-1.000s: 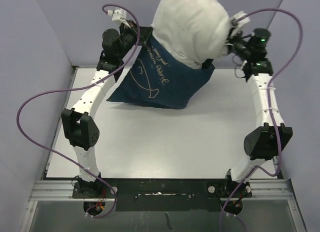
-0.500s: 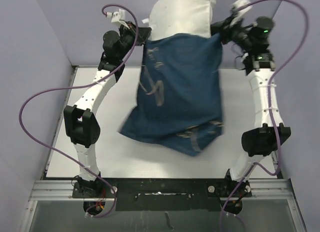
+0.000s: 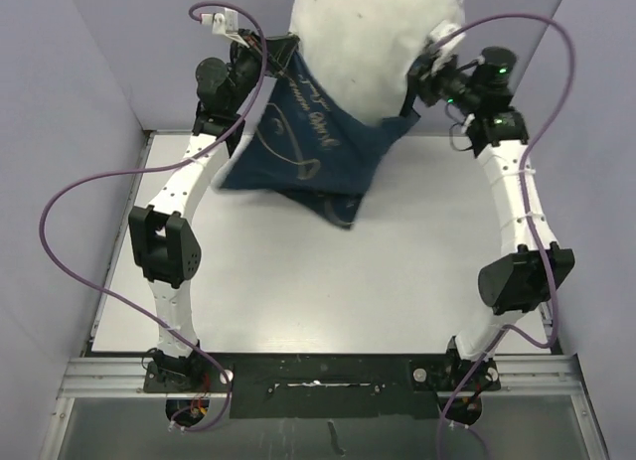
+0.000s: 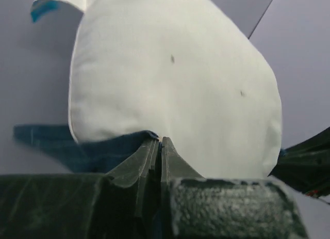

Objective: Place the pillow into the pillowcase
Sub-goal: Stuff the pillow into the pillowcase.

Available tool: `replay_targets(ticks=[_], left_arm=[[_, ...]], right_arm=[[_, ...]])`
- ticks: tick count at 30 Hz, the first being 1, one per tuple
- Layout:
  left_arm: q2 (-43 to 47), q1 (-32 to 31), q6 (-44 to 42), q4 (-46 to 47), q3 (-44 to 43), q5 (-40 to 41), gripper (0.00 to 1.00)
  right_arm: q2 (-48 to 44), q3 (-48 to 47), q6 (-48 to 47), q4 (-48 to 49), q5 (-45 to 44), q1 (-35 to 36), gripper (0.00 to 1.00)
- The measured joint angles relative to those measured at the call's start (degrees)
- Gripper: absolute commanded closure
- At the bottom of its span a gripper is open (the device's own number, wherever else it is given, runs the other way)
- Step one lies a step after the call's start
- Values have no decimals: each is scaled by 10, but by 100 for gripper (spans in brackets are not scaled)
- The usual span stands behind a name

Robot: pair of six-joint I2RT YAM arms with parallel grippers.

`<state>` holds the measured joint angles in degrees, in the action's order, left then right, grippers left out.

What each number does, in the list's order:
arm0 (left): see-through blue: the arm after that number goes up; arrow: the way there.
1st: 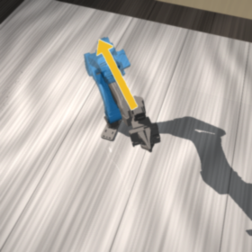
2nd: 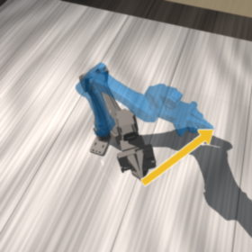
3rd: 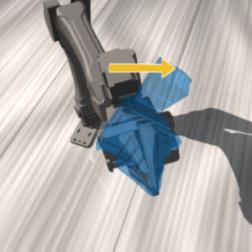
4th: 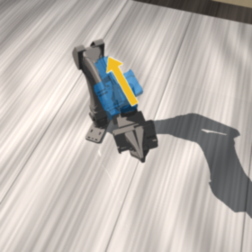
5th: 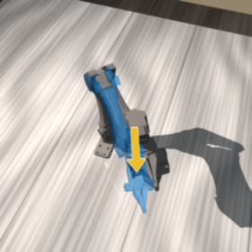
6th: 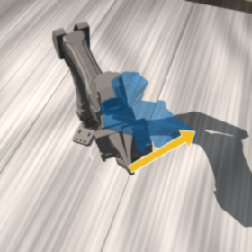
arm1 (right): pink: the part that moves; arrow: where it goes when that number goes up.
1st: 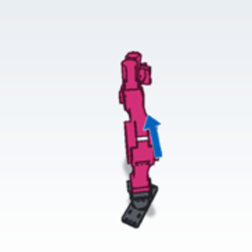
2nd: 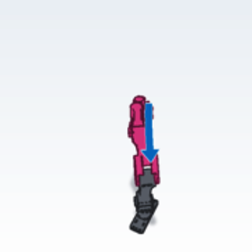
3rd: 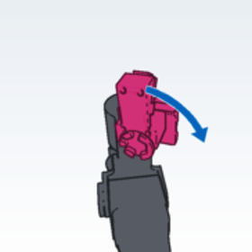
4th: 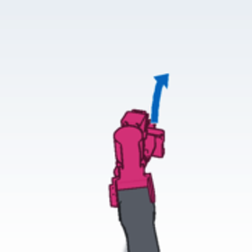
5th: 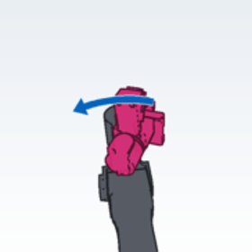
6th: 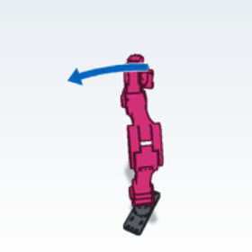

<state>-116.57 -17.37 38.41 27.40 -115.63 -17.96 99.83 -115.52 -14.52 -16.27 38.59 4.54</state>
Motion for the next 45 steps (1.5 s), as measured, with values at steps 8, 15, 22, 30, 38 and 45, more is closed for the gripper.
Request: replay_targets(ticks=[8, 15, 22, 30, 38, 45], left_arm=[[-25, -13, 6, -6, -11, -31, 100], [-27, -5, 16, 35, -12, -34, 100], [-27, 2, 27, 65, 0, -47, 100], [-27, 2, 34, 78, 2, -69, 100], [-22, 9, 36, 123, 49, -63, 100], [-29, -4, 45, 110, 21, -71, 100]], right_arm=[[-31, 29, -79, -40, 3, 193, 100], [-104, 106, -127, -6, -41, 146, 100], [24, -98, -38, 41, -12, 16, 100], [-94, 106, -237, -28, -54, 389, 100], [-109, 128, -197, 32, -25, 93, 100], [-168, 197, -251, 16, -81, 251, 100]])
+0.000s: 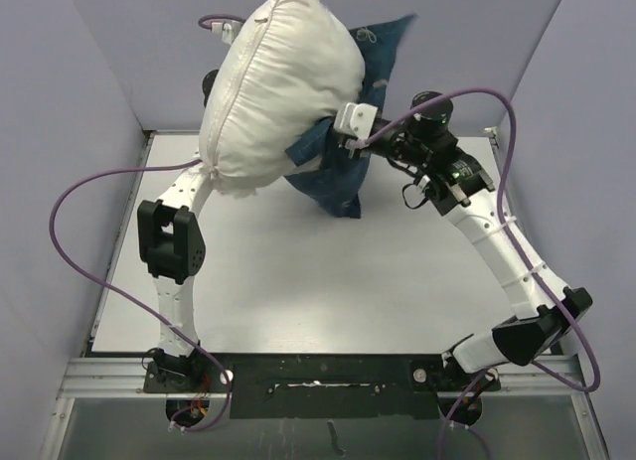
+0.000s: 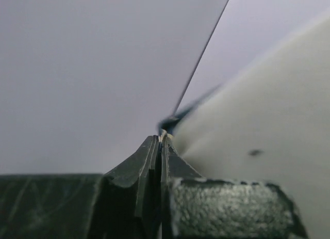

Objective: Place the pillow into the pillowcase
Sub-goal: Stuff the pillow into the pillowcase.

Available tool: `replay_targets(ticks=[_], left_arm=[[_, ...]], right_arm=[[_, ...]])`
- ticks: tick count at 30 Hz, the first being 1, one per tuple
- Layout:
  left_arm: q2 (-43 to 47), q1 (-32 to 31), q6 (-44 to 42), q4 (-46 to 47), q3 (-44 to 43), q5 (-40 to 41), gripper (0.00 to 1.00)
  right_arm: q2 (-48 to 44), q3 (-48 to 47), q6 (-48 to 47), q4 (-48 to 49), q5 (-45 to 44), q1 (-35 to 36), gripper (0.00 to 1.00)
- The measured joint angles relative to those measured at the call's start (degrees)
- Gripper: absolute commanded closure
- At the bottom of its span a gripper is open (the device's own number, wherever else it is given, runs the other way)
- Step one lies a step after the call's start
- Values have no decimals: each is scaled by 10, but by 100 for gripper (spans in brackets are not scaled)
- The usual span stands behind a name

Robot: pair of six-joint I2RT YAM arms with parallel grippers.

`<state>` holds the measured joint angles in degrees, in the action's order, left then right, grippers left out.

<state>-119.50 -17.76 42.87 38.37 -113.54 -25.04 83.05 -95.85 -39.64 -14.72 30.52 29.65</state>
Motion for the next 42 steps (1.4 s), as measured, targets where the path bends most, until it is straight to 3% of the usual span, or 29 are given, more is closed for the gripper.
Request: replay_targets(ticks=[2, 6, 10, 12, 13, 16, 18, 21, 23, 25, 28, 31, 33, 35, 37, 39, 42], left_arm=[[0, -2, 2, 7, -11, -3, 100], [-1, -3, 4, 5, -50, -4, 100], [-9, -2, -1, -38, -125, -5, 100], [14, -4, -13, -52, -108, 11, 100], [33, -5, -16, -63, -77, 17, 100], [45, -6, 2, -71, -17, 18, 100], [29, -5, 1, -118, -16, 19, 100], [-18, 0, -10, -219, -107, 26, 100], [-28, 2, -18, -255, -154, 29, 100], [-11, 5, -18, -242, -150, 28, 100], [43, 23, 15, -196, -66, 17, 100], [51, 64, 26, -206, -62, 11, 100], [39, 75, 26, -255, -103, 14, 100], [-4, 62, 19, -308, -214, 19, 100], [-50, 22, 7, -339, -323, 26, 100], [-73, -27, 0, -354, -377, 25, 100], [-74, -66, 6, -368, -375, 5, 100]], right_arm=[[10, -39, 24, -4, 45, 2, 100], [54, -129, 61, 44, 57, -101, 100], [134, -332, 127, 25, 50, -131, 100], [101, -275, 151, 57, 51, -135, 100], [59, -191, 160, 79, 50, -130, 100], [14, -80, 172, 68, 56, -115, 100], [39, -97, 186, 34, 66, -112, 100], [127, -231, 240, -9, 83, -138, 100], [146, -266, 278, 8, 87, -165, 100], [122, -234, 292, 35, 77, -183, 100], [68, -151, 301, 45, 52, -190, 100], [68, -137, 319, 49, 31, -214, 100], [86, -150, 342, 44, 16, -246, 100], [124, -185, 376, 42, -2, -292, 100], [151, -203, 398, 45, -16, -323, 100], [160, -204, 421, 42, -17, -336, 100], [137, -174, 419, 46, 8, -256, 100]])
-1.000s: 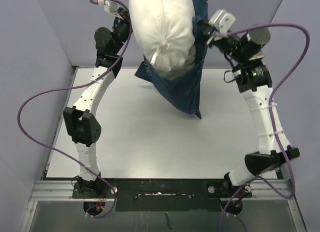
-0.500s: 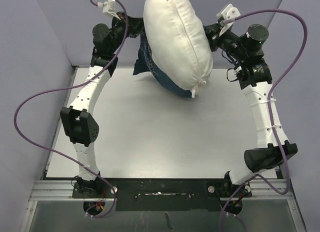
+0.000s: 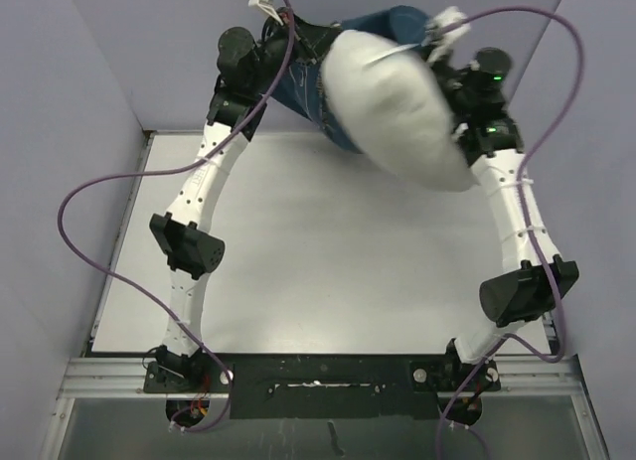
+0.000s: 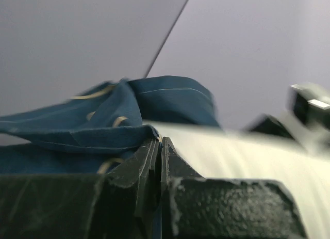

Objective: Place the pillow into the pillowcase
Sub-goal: Stuff the pillow into the pillowcase.

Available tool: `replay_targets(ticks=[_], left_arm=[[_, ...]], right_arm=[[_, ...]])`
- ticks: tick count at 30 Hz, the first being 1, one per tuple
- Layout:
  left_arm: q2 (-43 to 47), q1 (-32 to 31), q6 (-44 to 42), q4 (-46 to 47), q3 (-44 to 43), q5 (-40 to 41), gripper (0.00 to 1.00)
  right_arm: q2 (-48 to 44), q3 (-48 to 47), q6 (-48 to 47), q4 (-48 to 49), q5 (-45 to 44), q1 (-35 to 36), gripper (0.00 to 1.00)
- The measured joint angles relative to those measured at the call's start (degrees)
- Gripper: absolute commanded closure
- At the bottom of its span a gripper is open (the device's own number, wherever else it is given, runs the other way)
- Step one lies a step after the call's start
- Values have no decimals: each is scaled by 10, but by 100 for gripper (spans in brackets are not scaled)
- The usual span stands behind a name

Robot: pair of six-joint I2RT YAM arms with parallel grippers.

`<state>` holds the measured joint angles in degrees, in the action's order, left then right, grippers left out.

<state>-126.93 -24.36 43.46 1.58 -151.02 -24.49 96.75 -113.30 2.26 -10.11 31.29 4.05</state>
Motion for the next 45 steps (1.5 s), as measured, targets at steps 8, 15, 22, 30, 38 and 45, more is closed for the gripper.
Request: replay_targets(ticks=[8, 15, 22, 30, 38, 45], left_arm=[[1, 137, 25, -79, 73, 17, 100], [6, 55, 35, -110, 97, 48, 100], [-31, 40, 68, -198, -3, 86, 100], [3, 91, 83, -183, 64, 126, 100], [3, 63, 83, -226, 27, 109, 100], [11, 91, 52, -218, 53, 126, 100]], right_arm=[[-13, -59, -4, -33, 130, 261, 100], [57, -101, 37, -6, 42, -80, 100], [-17, 85, -27, -38, 68, 266, 100], [53, -139, 200, 45, 96, -37, 100], [-19, 45, 165, 38, 6, 152, 100], [-71, 60, 126, 37, 111, 167, 100]])
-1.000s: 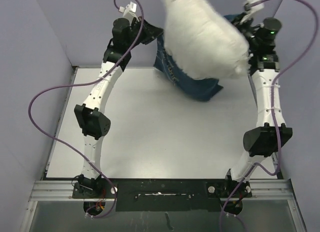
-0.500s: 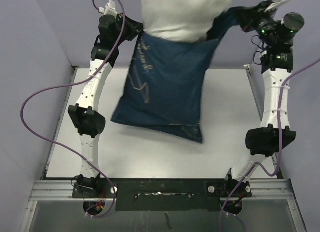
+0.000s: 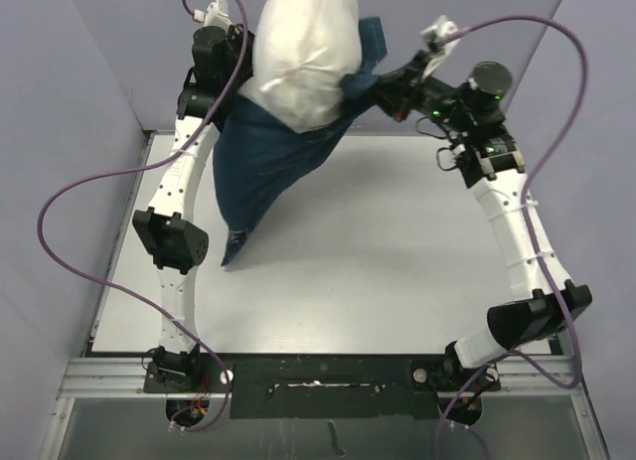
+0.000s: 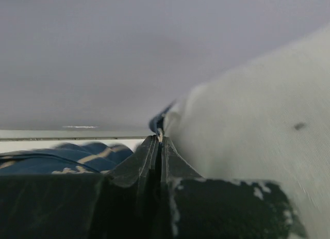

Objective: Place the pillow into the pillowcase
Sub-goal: Stuff the pillow into the pillowcase.

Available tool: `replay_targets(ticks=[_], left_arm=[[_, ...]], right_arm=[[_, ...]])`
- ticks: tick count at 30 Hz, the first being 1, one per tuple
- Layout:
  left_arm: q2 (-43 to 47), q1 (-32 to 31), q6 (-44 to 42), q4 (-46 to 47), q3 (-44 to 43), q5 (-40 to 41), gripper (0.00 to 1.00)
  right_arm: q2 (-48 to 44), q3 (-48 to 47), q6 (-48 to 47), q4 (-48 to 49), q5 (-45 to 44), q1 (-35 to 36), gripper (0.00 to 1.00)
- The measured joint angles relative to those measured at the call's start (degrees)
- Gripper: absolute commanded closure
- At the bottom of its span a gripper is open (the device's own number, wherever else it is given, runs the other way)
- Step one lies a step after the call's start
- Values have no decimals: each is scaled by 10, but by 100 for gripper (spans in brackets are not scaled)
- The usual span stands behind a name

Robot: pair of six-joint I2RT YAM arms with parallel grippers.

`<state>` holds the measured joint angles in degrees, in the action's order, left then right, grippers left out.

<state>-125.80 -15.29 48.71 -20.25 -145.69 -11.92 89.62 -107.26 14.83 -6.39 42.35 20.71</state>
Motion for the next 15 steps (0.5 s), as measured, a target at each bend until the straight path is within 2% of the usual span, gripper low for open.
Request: replay_targets(ticks=[4, 6, 11, 15], left_arm=[[5, 1, -27, 9, 0, 9, 100], [5, 1, -39, 4, -11, 10, 100], [5, -16, -72, -56, -36, 10, 100], [5, -41, -92, -63, -43, 17, 100]], right_arm=[[-58, 107, 16, 24, -25, -118, 100], [-73, 169, 31, 29, -46, -129, 100], [-112, 313, 58, 25, -85, -49, 100], [-157, 356, 80, 24, -89, 17, 100]])
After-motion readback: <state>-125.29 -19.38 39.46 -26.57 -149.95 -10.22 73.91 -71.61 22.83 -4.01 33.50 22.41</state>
